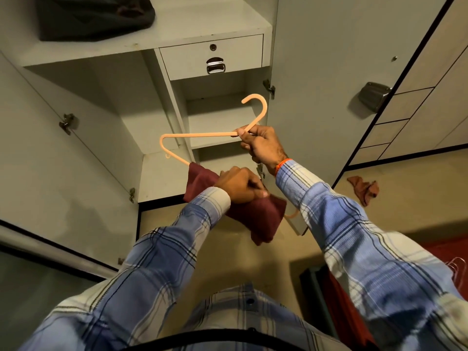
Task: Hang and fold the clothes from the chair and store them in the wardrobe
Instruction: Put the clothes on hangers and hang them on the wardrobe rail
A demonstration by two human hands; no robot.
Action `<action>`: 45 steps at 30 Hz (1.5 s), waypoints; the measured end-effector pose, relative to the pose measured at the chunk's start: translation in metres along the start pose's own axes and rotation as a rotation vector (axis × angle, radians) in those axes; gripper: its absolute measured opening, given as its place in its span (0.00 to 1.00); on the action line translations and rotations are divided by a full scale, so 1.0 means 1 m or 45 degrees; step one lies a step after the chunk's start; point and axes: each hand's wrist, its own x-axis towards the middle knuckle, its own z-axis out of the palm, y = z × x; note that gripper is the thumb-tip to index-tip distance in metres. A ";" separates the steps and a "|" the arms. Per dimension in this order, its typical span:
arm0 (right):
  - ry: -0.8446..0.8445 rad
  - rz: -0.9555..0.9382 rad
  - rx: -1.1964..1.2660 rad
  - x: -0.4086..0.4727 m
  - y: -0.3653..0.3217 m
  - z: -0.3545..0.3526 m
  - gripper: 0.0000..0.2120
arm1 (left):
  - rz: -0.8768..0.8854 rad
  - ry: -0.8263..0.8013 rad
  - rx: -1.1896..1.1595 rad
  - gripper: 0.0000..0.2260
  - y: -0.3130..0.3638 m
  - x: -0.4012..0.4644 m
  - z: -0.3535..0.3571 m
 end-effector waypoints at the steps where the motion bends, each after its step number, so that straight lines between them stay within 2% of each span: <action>1: 0.002 -0.004 -0.008 0.000 0.000 0.000 0.12 | -0.002 -0.094 0.154 0.12 0.002 0.000 0.002; 3: 0.009 -0.013 -0.014 -0.003 0.000 -0.001 0.12 | 0.017 -0.128 0.284 0.16 0.002 -0.001 0.005; 7: 0.027 -0.016 -0.024 -0.004 0.002 -0.009 0.11 | 0.042 0.118 0.370 0.19 -0.016 -0.010 -0.005; 10: 0.020 0.001 -0.038 -0.002 0.001 -0.014 0.11 | -0.014 0.194 0.404 0.18 -0.036 -0.020 -0.022; 13: -0.023 0.002 -0.048 -0.002 0.001 -0.015 0.10 | -0.039 0.270 0.309 0.14 -0.060 -0.026 -0.037; 17: -0.070 0.016 -0.072 -0.001 0.001 -0.016 0.10 | -0.126 0.202 0.112 0.09 -0.077 -0.032 -0.051; 23: -0.083 0.008 -0.088 -0.004 0.001 -0.014 0.09 | -0.159 0.150 0.018 0.07 -0.083 -0.038 -0.059; 25: -0.090 0.007 -0.089 -0.004 0.002 -0.014 0.09 | -0.176 0.247 -0.029 0.06 -0.082 -0.038 -0.055; 28: -0.096 -0.008 -0.112 -0.004 0.002 -0.014 0.09 | -0.256 0.591 -0.204 0.05 -0.077 -0.036 -0.048; 30: -0.094 -0.011 -0.119 -0.003 0.003 -0.016 0.09 | -0.313 0.775 -0.300 0.08 -0.073 -0.036 -0.046; 31: -0.096 -0.003 -0.110 -0.003 0.003 -0.017 0.09 | -0.316 0.787 -0.269 0.10 -0.072 -0.036 -0.047; 36: -0.097 0.005 -0.109 -0.002 0.003 -0.017 0.10 | -0.200 0.506 -0.049 0.18 -0.076 -0.036 -0.054; 41: -0.097 0.015 -0.107 0.001 0.003 -0.020 0.10 | -0.099 0.209 0.130 0.06 -0.081 -0.031 -0.049; 45: -0.144 0.022 -0.128 0.001 0.003 -0.020 0.09 | -0.114 0.200 0.077 0.06 -0.080 -0.028 -0.049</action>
